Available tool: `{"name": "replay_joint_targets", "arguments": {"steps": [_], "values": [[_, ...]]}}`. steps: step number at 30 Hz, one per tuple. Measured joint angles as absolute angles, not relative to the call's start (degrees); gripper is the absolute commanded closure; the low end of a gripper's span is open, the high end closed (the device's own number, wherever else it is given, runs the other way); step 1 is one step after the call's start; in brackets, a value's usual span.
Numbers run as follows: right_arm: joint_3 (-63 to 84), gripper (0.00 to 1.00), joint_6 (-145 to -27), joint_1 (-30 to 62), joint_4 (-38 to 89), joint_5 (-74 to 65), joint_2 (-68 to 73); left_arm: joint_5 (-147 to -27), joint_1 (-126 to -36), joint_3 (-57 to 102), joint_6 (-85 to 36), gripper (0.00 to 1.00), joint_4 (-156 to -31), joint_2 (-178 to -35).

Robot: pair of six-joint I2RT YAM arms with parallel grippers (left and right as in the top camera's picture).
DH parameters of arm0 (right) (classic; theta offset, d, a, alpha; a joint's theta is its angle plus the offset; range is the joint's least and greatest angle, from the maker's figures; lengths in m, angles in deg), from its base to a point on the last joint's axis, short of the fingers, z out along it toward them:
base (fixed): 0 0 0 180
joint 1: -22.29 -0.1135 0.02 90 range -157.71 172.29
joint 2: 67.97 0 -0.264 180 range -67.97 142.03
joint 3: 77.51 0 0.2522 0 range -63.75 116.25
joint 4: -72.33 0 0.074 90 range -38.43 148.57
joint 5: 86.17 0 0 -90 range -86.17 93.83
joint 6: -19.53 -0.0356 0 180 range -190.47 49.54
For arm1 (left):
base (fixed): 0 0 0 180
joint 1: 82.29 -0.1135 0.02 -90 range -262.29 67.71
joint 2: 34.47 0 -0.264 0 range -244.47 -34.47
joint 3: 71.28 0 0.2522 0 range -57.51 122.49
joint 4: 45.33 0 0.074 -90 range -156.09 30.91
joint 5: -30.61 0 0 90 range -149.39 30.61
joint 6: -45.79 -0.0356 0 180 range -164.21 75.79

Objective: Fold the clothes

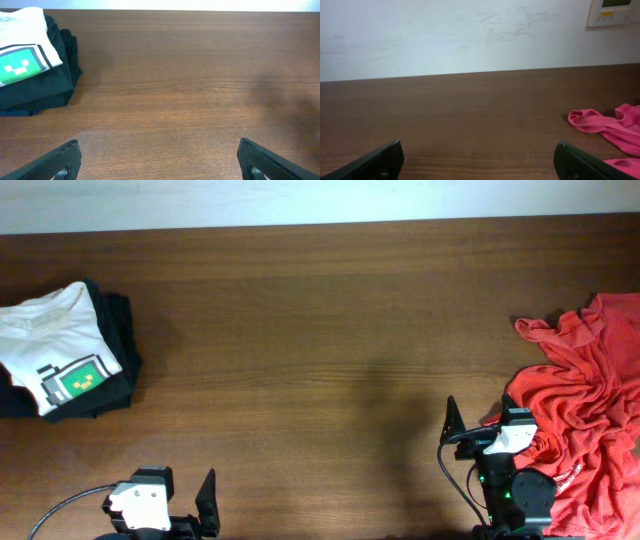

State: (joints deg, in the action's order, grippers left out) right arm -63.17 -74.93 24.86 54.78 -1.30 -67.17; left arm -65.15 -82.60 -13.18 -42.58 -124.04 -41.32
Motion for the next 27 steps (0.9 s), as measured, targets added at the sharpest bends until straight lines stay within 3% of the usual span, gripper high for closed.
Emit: {"name": "replay_joint_targets", "arguments": {"steps": [12, 17, 25, 27], "values": [[-63.17, 0.01, -74.96, 24.86, 54.78, -1.30, -67.17, -65.13, -82.60, -15.23, -42.60, 0.01, -121.09, -41.30], [-63.17, 0.01, -74.93, 24.86, 54.78, -1.10, -67.24, -65.13, -82.60, -29.66, -42.43, 0.01, -100.98, -39.92], [-63.17, 0.01, -74.96, 24.86, 54.78, -1.08, -67.34, -62.98, -79.74, -53.26, -42.47, 0.01, -56.65, -35.16], [-63.17, 0.01, -74.96, 24.86, 54.76, -1.08, -67.34, -62.33, -79.54, -55.49, -42.91, 0.01, -59.14, -35.05]]}}
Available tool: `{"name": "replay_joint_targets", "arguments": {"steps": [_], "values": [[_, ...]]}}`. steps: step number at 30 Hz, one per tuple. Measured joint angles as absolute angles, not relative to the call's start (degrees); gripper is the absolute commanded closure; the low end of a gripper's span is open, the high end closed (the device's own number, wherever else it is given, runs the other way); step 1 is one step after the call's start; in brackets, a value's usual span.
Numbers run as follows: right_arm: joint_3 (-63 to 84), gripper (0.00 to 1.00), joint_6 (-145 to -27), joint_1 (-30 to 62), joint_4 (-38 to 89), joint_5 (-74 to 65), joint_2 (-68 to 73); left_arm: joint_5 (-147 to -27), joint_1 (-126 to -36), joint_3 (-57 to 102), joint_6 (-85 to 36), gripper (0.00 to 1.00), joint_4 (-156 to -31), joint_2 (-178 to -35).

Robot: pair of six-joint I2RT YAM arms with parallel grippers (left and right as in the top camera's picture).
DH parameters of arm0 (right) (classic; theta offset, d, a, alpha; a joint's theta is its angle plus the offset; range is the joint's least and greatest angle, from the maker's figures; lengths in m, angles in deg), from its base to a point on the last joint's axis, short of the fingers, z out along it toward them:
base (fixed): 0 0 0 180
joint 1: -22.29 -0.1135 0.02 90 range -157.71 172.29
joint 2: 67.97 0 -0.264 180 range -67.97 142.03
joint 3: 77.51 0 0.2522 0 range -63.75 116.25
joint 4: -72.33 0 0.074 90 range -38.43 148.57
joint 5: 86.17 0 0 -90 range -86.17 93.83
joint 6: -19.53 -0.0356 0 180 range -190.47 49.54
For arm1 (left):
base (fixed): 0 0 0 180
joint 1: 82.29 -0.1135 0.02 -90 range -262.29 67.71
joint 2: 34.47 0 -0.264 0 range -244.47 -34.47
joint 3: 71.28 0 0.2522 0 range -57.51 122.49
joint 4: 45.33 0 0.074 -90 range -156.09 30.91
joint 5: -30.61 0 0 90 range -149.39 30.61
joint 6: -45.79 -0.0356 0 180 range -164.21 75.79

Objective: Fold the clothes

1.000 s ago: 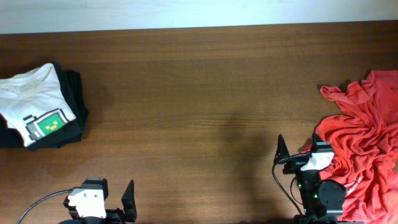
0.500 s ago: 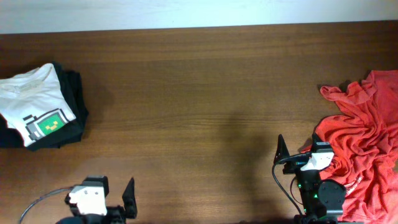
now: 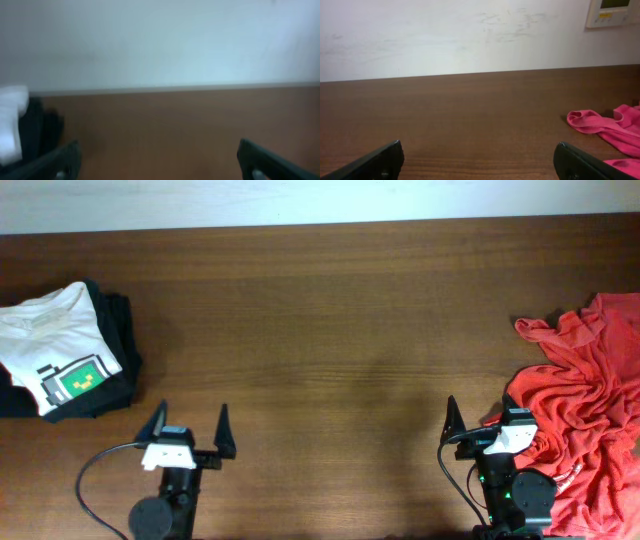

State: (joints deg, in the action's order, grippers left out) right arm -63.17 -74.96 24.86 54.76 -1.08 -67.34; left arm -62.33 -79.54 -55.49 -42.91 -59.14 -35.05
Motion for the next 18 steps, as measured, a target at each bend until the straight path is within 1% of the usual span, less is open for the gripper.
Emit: {"name": "replay_joint_targets", "arguments": {"steps": [1, 2, 7, 18], "values": [[-63.17, 0.01, -74.98, 24.86, 54.76, -1.08, -67.32, -62.22, -79.52, -56.45, -43.89, 0.01, -63.23, -35.11], [-63.17, 0.01, -74.96, 24.86, 54.80, -1.08, -67.34, -61.98, -79.50, -56.67, -45.03, 0.01, -63.58, -35.35], [-63.17, 0.01, -74.93, 24.86, 54.78, -1.08, -67.32, -61.89, -79.50, -56.67, -48.33, 0.01, -63.60, -35.27], [-63.17, 0.01, -74.96, 24.86, 54.78, -1.08, -67.32, -61.89, -79.50, -56.67, -49.18, 0.01, -63.60, -35.27]]}}
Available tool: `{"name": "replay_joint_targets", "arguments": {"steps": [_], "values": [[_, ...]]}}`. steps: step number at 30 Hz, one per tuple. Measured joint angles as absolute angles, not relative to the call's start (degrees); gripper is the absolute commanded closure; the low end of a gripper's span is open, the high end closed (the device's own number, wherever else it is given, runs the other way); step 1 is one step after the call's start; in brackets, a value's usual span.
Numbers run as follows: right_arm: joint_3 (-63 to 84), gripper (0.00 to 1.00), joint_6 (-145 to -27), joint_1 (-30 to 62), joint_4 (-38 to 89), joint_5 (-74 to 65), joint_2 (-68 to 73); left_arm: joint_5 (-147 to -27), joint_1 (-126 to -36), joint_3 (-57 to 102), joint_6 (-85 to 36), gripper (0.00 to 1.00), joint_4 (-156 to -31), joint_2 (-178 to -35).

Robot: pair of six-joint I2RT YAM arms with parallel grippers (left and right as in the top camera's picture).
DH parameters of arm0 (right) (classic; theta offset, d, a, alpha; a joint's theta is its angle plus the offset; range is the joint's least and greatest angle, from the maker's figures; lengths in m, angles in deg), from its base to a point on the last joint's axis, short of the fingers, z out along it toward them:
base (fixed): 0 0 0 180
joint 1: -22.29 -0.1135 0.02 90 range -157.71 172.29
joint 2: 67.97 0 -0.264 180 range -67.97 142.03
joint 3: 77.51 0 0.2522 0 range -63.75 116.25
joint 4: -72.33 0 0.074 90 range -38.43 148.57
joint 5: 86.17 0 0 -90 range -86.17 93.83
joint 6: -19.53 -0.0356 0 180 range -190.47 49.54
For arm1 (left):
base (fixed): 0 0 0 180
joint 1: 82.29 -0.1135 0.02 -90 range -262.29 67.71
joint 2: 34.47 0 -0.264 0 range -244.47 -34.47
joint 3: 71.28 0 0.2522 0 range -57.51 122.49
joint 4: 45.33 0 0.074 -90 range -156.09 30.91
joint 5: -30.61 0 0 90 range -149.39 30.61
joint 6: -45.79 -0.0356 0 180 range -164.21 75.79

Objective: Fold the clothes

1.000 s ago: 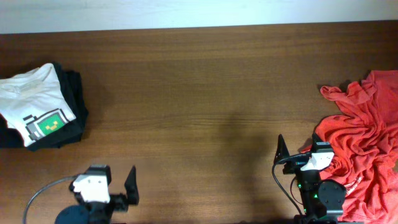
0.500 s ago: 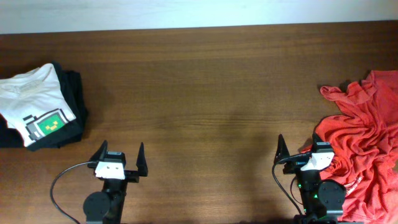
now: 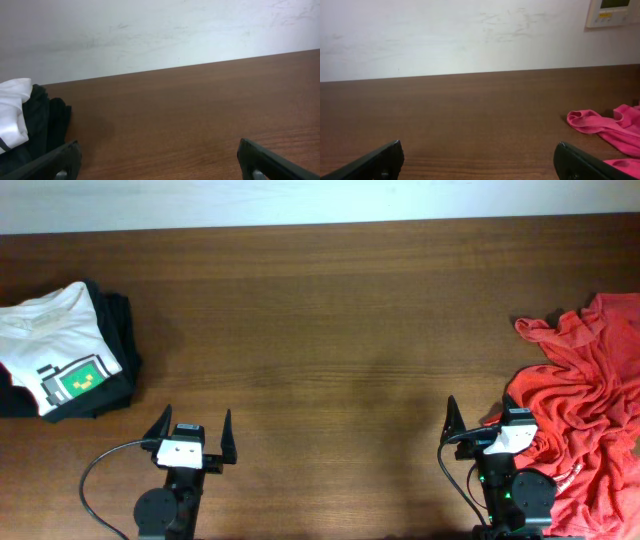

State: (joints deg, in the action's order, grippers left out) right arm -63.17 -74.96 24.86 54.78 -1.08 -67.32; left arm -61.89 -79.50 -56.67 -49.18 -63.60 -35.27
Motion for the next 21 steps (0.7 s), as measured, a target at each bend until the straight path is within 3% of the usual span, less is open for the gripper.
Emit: {"name": "replay_joint_targets", "arguments": {"steps": [21], "values": [[-63.17, 0.01, -74.93, 24.86, 54.78, -1.08, -67.32, -61.89, -79.50, -56.67, -49.16, 0.01, -63.60, -35.27]]}}
